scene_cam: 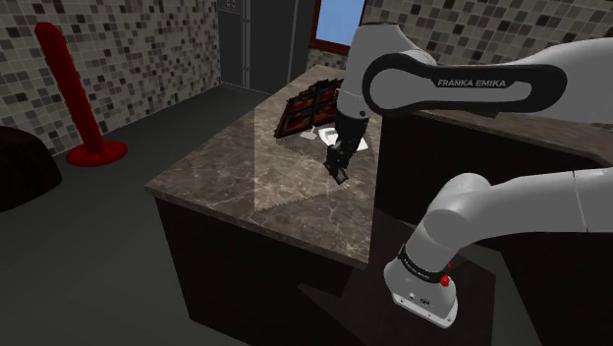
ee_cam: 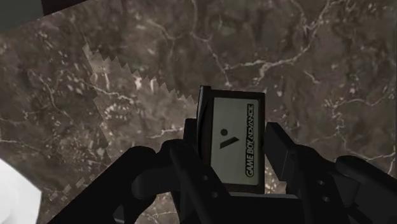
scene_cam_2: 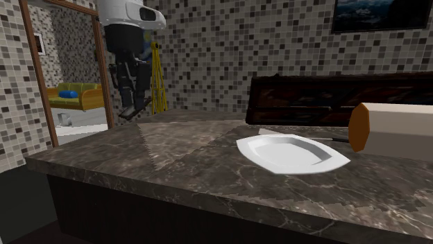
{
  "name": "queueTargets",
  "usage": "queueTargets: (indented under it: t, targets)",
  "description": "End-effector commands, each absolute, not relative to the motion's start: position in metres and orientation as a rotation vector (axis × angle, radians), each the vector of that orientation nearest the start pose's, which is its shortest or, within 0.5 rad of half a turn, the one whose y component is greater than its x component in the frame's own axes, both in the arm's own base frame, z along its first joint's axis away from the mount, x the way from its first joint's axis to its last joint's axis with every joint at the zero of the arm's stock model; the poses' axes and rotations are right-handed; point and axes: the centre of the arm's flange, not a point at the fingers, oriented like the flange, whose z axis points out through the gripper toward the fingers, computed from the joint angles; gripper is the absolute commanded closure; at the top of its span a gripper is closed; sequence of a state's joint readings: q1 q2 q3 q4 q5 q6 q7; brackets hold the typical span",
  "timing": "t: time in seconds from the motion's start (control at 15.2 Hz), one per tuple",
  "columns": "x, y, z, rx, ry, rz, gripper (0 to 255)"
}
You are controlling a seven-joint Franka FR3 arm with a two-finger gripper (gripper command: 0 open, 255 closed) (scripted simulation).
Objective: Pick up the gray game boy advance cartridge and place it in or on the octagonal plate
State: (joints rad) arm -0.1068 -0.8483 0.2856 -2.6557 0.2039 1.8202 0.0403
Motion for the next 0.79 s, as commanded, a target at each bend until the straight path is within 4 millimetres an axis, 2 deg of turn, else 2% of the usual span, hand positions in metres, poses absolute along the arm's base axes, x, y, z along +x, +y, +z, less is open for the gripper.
queueTargets:
  t: [0.0,0.73]
  targets:
    - [0.310,0.051,0.479,-3.158,0.009,0.002,255]
    - [0.369,-0.082,0.483,-3.158,0.009,0.002,255]
